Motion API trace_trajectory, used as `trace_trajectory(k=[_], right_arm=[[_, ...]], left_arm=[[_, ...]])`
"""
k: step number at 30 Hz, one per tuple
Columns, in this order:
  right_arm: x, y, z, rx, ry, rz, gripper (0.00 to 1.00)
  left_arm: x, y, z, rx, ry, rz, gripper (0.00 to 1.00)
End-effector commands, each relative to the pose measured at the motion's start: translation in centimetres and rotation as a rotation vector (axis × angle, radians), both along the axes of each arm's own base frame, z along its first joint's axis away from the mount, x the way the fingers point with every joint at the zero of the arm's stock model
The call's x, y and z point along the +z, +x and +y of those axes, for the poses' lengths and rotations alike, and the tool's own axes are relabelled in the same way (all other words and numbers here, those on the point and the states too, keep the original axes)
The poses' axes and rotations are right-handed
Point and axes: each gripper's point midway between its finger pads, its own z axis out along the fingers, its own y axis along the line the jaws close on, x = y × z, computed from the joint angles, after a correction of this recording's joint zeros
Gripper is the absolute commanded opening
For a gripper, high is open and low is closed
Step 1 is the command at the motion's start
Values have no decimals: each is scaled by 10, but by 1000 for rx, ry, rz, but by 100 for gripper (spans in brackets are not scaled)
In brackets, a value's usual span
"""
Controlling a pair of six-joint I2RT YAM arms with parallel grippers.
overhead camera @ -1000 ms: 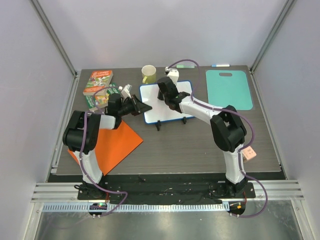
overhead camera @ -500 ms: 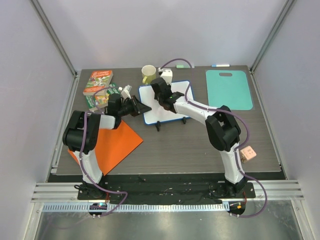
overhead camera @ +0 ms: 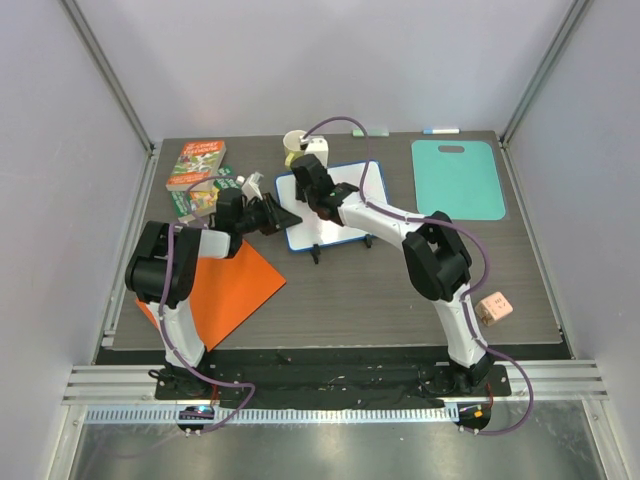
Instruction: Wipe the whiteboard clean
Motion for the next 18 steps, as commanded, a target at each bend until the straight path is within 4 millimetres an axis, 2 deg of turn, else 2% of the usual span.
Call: trace_trajectory(k=[1, 3, 6, 8, 10, 11, 12, 13, 14, 15, 16, 18], right_arm=[[-65, -45, 56, 285, 29, 179, 1], [-67, -44, 54, 283, 18, 176, 1], [-68, -38, 37, 209, -8, 164, 1], [-73, -31, 11, 111, -49, 153, 1], [-66, -18, -19, -8, -50, 131, 1], [-74, -19, -35, -51, -69, 140, 1], [-74, -15, -47, -100, -64, 136, 1], [-65, -7, -68, -167, -61, 116, 1], [-73, -8, -84, -201, -76, 128, 1], [-71, -6, -95, -238, -72, 121, 1], [-70, -3, -117, -300, -70, 115, 1], [-69, -1, -136, -357, -64, 109, 1]], left_arm=[[-31, -16, -11, -108, 159, -86, 0], [-31, -17, -11, -111, 159, -83, 0], [-30, -16, -11, -109, 161, -86, 0], [-31, -16, -11, -109, 161, -85, 0], [-32, -17, -11, -109, 162, -82, 0], [-32, -17, -11, -109, 162, -82, 0], [-32, -17, -11, -109, 162, -82, 0], [-31, -17, -11, -111, 161, -82, 0], [-32, -17, -11, -111, 161, -80, 0], [-32, -17, -11, -111, 161, -82, 0], [-32, -17, -11, -111, 161, -82, 0], [-32, -17, -11, -110, 162, -80, 0]])
